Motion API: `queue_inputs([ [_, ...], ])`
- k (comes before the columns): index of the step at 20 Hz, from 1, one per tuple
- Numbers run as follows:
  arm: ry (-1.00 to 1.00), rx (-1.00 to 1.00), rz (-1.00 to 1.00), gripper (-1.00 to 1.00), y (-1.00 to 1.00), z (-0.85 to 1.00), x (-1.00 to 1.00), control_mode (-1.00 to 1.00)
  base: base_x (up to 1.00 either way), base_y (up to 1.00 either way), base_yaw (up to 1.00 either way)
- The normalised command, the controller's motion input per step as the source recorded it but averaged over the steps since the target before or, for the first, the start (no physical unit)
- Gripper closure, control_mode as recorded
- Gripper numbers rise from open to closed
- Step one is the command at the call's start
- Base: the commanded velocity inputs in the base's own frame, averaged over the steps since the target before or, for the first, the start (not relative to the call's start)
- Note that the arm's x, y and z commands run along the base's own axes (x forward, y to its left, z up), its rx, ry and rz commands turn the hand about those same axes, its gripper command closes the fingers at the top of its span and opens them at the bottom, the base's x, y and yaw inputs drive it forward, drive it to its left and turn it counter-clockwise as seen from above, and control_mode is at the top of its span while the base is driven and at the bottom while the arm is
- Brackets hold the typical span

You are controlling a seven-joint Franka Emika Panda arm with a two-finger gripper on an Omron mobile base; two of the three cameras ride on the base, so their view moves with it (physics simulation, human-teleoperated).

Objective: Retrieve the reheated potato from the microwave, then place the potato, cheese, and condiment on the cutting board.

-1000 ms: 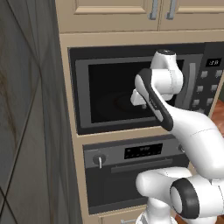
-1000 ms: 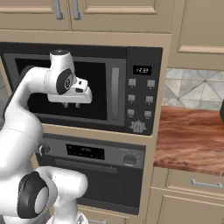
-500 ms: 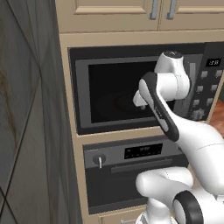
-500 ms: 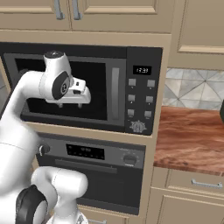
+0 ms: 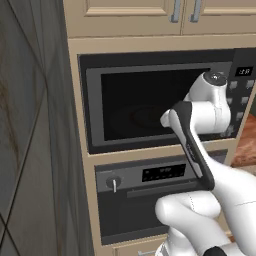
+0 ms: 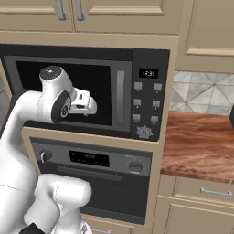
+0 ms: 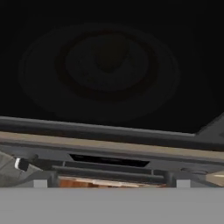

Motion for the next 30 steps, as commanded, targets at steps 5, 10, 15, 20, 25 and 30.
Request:
queue_inputs([
  [5, 0.0, 0.0, -0.07, -1.0, -0.34, 0.17, -0.14, -1.0, 0.0, 0.0, 0.0],
  [10, 0.0, 0.06, -0.01, -1.0, -0.37, 0.19, -0.14, -1.0, 0.0, 0.0, 0.0],
  [15, -0.05, 0.05, 0.0, -1.0, -0.39, 0.17, -0.1, -1.0, 0.0, 0.0, 0.0],
  [20, -0.1, 0.04, 0.0, -1.0, -0.41, 0.15, -0.04, -1.0, 0.0, 0.0, 0.0],
  [25, -0.03, 0.0, 0.0, -1.0, -0.35, 0.1, 0.01, -1.0, 0.0, 0.0, 0.0],
  [30, 0.0, 0.0, 0.0, -1.0, -0.27, 0.02, 0.14, -1.0, 0.0, 0.0, 0.0],
])
